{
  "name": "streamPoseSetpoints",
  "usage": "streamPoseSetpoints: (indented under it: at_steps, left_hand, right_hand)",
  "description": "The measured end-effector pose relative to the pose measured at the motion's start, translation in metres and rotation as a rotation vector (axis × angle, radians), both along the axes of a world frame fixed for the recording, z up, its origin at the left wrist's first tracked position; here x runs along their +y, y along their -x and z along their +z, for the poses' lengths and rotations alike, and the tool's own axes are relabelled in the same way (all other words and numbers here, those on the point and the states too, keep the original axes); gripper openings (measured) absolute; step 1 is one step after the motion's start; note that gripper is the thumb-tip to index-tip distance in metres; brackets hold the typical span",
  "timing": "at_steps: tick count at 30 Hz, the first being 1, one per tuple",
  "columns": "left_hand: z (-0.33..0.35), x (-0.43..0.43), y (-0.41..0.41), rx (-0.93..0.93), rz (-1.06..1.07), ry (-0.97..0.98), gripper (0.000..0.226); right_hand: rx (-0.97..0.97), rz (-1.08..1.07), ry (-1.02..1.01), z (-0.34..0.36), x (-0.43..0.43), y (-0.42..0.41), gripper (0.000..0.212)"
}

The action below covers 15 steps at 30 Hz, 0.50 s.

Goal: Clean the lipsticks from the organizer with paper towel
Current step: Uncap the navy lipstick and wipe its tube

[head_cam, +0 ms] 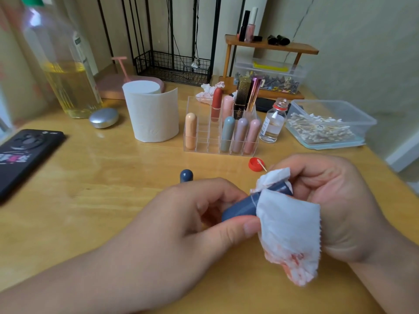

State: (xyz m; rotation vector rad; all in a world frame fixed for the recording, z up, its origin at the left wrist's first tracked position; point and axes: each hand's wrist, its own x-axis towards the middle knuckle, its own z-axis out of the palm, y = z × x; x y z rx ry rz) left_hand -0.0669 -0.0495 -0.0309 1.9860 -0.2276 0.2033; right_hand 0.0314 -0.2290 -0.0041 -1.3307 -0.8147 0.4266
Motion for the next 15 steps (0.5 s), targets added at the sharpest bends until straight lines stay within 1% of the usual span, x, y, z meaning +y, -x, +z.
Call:
streamPoseSetpoints:
  at_steps: [2,3,4,6,8,10,11,12,13,15]
  left_hand:
    - [0.002,0.006,-0.006,0.290,-0.224,0.351,0.031]
    - [0.003,0.008,-0.009,0.388,-0.317,0.469,0.031]
    - [0.004,0.009,-0.010,0.444,-0.383,0.522,0.030]
    - [0.004,0.011,-0.011,0.434,-0.410,0.470,0.025]
    - [0.002,0.011,-0.009,0.320,-0.307,0.299,0.023]
    - [0.001,0.007,-0.004,0.108,-0.152,0.013,0.023]
    - [0.000,0.004,-0.002,-0.014,-0.080,-0.124,0.023]
    - [0.001,0.001,-0.001,-0.105,-0.030,-0.198,0.023]
    - [0.001,-0.001,0.000,-0.143,-0.007,-0.200,0.024]
    - [-0.002,-0.003,0.000,-0.107,-0.012,-0.074,0.023]
  right_hand:
    - [0.029,0.038,0.023,-0.002,-0.001,0.000,0.023]
    - [0.032,0.051,0.039,-0.003,-0.001,0.000,0.025]
    - [0.026,0.052,0.054,-0.003,-0.001,0.000,0.026]
    - [0.032,0.026,0.064,-0.004,-0.002,0.000,0.026]
    - [0.058,-0.002,0.053,-0.002,-0.001,0.002,0.024]
    - [0.086,-0.020,0.034,-0.001,0.000,0.003,0.026]
    - [0.088,-0.035,0.035,0.001,0.001,0.004,0.031]
    - [0.082,-0.040,0.027,0.001,0.001,0.003,0.034]
    - [0.083,-0.041,0.014,0.002,0.002,0.004,0.035]
    - [0.086,-0.035,-0.004,0.000,0.003,0.004,0.030]
